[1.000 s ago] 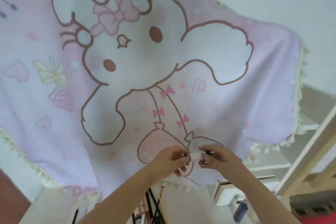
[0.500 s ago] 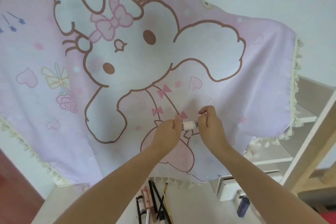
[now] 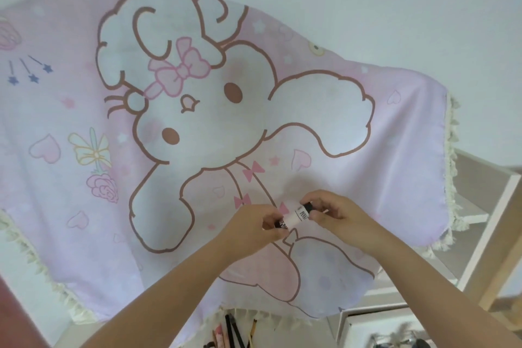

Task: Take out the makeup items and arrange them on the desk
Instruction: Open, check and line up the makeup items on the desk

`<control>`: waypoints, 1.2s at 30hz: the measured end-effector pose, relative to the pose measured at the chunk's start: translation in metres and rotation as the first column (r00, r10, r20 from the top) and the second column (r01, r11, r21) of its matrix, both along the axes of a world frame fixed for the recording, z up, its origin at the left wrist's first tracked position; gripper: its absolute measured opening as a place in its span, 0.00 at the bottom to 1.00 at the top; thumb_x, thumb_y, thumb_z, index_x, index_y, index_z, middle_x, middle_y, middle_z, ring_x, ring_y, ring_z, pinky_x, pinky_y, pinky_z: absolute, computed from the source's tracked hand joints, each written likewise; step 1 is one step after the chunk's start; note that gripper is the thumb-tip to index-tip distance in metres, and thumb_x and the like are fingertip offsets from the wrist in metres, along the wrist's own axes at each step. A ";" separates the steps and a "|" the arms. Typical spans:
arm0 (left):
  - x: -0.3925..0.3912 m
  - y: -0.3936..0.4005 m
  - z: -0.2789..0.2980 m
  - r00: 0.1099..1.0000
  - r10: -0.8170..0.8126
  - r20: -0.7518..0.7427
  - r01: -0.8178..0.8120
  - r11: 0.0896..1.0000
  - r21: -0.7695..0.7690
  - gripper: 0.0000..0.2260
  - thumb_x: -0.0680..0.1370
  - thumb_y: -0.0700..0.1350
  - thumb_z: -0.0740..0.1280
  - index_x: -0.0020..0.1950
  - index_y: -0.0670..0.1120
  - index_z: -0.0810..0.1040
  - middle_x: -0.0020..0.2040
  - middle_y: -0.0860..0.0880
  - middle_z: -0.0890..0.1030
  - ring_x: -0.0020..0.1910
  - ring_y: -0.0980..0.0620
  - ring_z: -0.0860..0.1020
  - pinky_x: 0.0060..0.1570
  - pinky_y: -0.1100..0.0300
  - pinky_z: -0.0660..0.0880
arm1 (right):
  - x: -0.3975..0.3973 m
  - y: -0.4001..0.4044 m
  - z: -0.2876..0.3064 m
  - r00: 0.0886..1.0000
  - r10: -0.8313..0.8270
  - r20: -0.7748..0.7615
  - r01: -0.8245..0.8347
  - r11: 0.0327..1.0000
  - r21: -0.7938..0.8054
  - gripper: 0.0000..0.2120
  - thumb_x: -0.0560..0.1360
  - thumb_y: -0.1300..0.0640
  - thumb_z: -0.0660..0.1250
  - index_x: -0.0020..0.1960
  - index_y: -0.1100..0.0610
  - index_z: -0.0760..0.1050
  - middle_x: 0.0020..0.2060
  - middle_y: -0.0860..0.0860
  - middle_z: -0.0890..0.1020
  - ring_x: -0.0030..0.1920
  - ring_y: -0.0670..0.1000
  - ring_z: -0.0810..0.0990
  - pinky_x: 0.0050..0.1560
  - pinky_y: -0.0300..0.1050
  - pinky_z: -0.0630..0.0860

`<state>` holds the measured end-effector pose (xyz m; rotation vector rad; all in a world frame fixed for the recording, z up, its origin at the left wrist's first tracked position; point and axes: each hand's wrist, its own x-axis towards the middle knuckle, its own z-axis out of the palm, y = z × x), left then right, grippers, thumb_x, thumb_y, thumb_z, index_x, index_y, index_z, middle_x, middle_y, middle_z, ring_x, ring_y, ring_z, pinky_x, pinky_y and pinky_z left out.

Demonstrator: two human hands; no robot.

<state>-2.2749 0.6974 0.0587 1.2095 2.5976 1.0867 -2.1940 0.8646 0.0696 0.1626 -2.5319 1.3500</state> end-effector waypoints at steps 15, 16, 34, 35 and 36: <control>-0.009 0.000 0.009 0.563 0.139 -0.815 -0.200 0.979 0.029 0.15 0.51 0.51 0.82 0.29 0.48 0.81 0.22 0.55 0.77 0.22 0.58 0.74 0.20 0.72 0.67 | -0.015 -0.001 0.017 0.982 -0.189 0.023 0.191 0.979 -0.066 0.09 0.79 0.54 0.56 0.41 0.53 0.71 0.28 0.49 0.76 0.23 0.43 0.73 0.25 0.31 0.69; -0.008 0.000 0.008 0.549 0.133 -0.825 -0.184 0.982 0.035 0.15 0.51 0.50 0.82 0.30 0.48 0.81 0.22 0.55 0.77 0.22 0.57 0.74 0.20 0.72 0.68 | -0.015 -0.002 0.017 0.986 -0.152 0.067 0.158 0.982 -0.100 0.11 0.79 0.53 0.55 0.40 0.53 0.72 0.27 0.49 0.76 0.22 0.44 0.72 0.24 0.33 0.69; -0.004 0.005 -0.005 0.496 0.075 -0.865 -0.194 0.981 -0.027 0.15 0.54 0.49 0.82 0.35 0.47 0.82 0.27 0.54 0.79 0.26 0.56 0.77 0.17 0.69 0.69 | -0.004 0.005 -0.002 0.998 -0.039 -0.055 0.037 0.999 -0.033 0.13 0.74 0.65 0.64 0.42 0.46 0.71 0.38 0.47 0.78 0.33 0.37 0.77 0.39 0.30 0.75; -0.003 0.005 -0.006 0.498 0.084 -0.863 -0.199 0.980 -0.019 0.15 0.54 0.49 0.82 0.35 0.47 0.82 0.26 0.54 0.79 0.26 0.56 0.76 0.17 0.69 0.69 | -0.003 0.006 -0.003 0.998 -0.015 -0.056 0.011 0.998 -0.064 0.16 0.72 0.66 0.66 0.46 0.45 0.71 0.42 0.46 0.78 0.40 0.38 0.78 0.43 0.31 0.76; -0.003 0.006 -0.007 0.502 0.087 -0.861 -0.192 0.981 -0.012 0.15 0.54 0.49 0.82 0.35 0.47 0.82 0.26 0.54 0.79 0.26 0.56 0.76 0.17 0.69 0.69 | -0.003 0.008 -0.005 0.999 0.002 -0.036 -0.006 0.995 -0.102 0.18 0.71 0.66 0.68 0.50 0.44 0.70 0.45 0.46 0.77 0.44 0.39 0.78 0.44 0.32 0.76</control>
